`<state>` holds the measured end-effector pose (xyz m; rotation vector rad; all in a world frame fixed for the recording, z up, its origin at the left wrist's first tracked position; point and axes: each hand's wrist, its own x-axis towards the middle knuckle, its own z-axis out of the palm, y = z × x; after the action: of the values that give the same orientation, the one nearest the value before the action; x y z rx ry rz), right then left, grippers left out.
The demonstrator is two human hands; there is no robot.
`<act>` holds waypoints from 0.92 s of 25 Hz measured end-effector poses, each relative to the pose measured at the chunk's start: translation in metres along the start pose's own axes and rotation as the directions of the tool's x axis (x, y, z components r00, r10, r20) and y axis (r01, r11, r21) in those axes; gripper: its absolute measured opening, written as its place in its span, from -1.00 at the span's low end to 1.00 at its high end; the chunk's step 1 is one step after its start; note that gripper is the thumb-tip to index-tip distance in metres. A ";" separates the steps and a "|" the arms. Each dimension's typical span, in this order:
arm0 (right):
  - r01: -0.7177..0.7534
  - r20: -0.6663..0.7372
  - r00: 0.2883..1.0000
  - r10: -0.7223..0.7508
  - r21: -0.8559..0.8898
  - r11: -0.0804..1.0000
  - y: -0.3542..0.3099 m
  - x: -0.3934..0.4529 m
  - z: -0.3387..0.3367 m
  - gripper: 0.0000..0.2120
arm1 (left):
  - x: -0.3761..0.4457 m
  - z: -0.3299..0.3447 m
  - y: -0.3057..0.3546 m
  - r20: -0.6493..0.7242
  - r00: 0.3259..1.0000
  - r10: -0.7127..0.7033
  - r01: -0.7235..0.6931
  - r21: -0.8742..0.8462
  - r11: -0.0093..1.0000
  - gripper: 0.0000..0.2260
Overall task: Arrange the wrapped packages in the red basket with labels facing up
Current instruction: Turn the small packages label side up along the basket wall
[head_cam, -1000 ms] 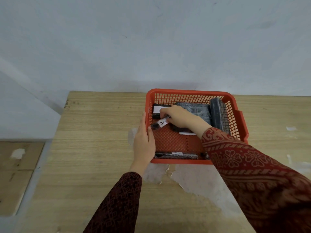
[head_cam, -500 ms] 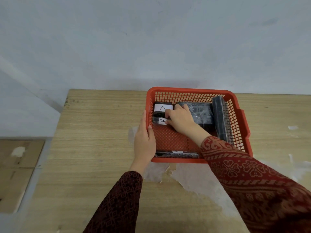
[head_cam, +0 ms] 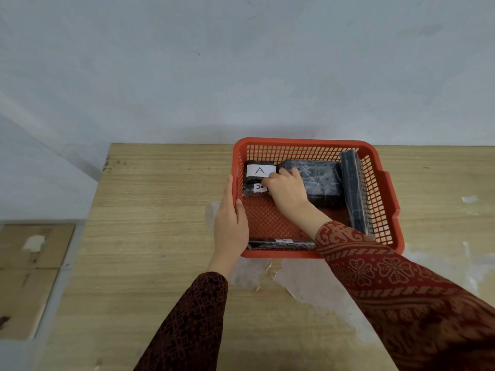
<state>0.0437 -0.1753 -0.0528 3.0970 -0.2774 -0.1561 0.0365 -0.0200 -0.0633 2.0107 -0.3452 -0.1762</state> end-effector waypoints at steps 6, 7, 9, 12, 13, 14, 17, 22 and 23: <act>-0.038 -0.032 0.999 0.036 -0.040 0.998 -0.004 0.006 0.005 -0.81 | 0.000 0.001 0.000 -0.018 1.000 -0.002 0.004 0.069 0.998 -0.53; -0.030 -0.038 0.999 0.028 -0.053 0.998 -0.004 0.004 0.007 -0.81 | -0.001 0.002 0.000 -0.024 1.000 0.006 -0.004 0.071 0.997 -0.53; -0.006 -0.030 1.000 0.004 -0.077 0.997 -0.006 0.001 0.008 -0.80 | -0.001 0.002 0.000 -0.029 0.999 0.020 -0.018 0.069 0.997 -0.53; 0.025 0.023 0.999 -0.023 -0.071 0.997 -0.004 0.001 0.002 -0.79 | 0.000 0.000 0.001 -0.013 1.000 0.027 -0.027 0.041 0.999 -0.52; 0.046 0.042 0.998 -0.043 -0.062 0.997 -0.003 -0.001 -0.001 -0.79 | 0.000 0.000 0.001 -0.010 1.000 0.028 -0.028 0.045 0.999 -0.52; 0.076 0.057 0.996 -0.073 -0.046 0.996 -0.001 -0.005 -0.004 -0.78 | 0.000 0.000 0.001 -0.007 1.000 0.030 -0.030 0.049 0.998 -0.52; 0.212 0.069 0.973 -0.219 0.089 0.973 0.009 -0.028 -0.013 -0.78 | 0.000 -0.002 0.002 0.003 0.999 0.035 -0.036 0.043 0.998 -0.52; 0.174 0.306 0.894 -0.327 0.435 0.883 0.023 -0.071 -0.015 -0.76 | -0.001 -0.003 0.003 0.027 0.999 0.036 -0.036 0.023 0.999 -0.52; 0.113 0.369 0.876 -0.311 0.470 0.875 0.027 -0.075 -0.011 -0.74 | -0.002 -0.002 0.004 0.023 0.999 0.036 -0.036 0.013 0.999 -0.52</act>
<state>-0.0332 -0.1879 -0.0335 3.4915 0.0504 -0.9286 0.0346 -0.0190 -0.0592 2.0159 -0.3975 -0.1749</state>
